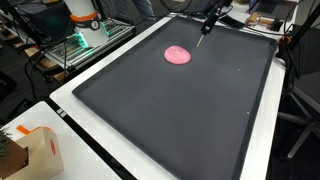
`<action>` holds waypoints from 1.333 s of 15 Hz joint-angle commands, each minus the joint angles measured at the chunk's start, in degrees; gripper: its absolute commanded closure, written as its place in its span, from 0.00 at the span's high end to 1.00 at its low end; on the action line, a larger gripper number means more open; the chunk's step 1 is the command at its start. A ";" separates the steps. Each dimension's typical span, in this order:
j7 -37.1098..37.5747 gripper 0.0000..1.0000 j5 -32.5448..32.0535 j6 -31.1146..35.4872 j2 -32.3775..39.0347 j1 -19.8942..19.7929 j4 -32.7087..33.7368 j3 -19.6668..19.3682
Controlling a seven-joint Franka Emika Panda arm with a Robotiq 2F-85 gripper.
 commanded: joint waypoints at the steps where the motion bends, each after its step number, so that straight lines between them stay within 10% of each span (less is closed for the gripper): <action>1: 8.66 0.03 -1.30 -2.00 -2.87 2.00 -3.82 -0.93; 20: 21.69 0.03 0.26 -5.35 -11.04 1.53 -14.25 0.91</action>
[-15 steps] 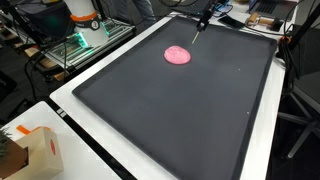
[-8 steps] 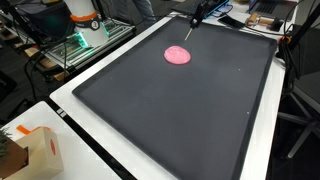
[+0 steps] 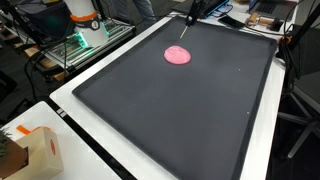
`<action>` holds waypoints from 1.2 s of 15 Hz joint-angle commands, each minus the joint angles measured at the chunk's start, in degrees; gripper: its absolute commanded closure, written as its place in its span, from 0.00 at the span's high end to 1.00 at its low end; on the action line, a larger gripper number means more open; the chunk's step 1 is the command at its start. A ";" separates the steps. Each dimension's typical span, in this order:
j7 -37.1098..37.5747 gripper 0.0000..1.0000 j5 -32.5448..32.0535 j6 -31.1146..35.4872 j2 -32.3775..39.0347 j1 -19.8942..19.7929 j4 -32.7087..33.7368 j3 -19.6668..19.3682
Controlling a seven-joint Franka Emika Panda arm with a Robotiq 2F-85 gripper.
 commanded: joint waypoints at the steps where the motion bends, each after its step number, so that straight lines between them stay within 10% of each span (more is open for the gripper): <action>1: 0.41 0.03 0.54 1.63 -3.98 -1.35 -4.91 1.03; 18: -2.86 0.03 5.37 10.94 -14.30 -6.68 -14.25 2.69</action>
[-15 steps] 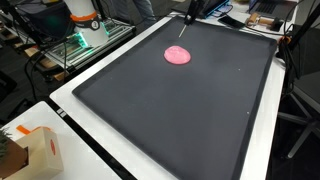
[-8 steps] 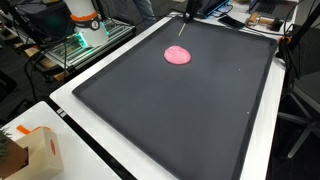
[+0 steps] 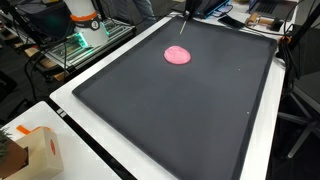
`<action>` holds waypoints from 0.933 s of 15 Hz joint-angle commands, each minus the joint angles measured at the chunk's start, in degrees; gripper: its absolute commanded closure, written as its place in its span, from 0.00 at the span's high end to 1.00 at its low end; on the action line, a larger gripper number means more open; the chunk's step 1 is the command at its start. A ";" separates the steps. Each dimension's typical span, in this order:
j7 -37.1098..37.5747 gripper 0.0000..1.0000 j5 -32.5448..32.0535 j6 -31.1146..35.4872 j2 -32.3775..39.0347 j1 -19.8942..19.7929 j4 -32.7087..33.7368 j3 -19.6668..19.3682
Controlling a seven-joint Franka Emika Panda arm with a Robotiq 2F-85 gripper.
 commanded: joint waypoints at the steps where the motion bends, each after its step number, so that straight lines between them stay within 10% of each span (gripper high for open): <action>1: -1.43 0.03 2.49 1.90 -4.09 -2.02 -3.35 0.89; 14: 0.73 0.03 3.30 -1.59 -9.11 -3.02 0.67 1.68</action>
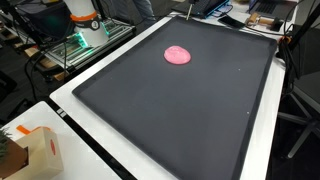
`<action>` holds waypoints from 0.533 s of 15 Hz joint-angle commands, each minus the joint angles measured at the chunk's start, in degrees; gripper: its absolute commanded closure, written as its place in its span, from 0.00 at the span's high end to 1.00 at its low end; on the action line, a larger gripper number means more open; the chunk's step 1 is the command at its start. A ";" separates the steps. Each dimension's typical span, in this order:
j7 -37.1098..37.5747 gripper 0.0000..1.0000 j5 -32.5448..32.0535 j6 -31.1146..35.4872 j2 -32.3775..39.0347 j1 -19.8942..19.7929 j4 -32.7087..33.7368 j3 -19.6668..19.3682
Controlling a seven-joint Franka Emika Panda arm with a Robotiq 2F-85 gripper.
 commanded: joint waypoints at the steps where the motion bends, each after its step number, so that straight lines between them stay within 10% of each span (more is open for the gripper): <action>1: 1.04 0.03 1.05 -1.79 -1.81 -0.87 0.73 1.30; 8: 0.54 0.13 -0.12 -1.86 -1.48 -0.98 2.83 2.01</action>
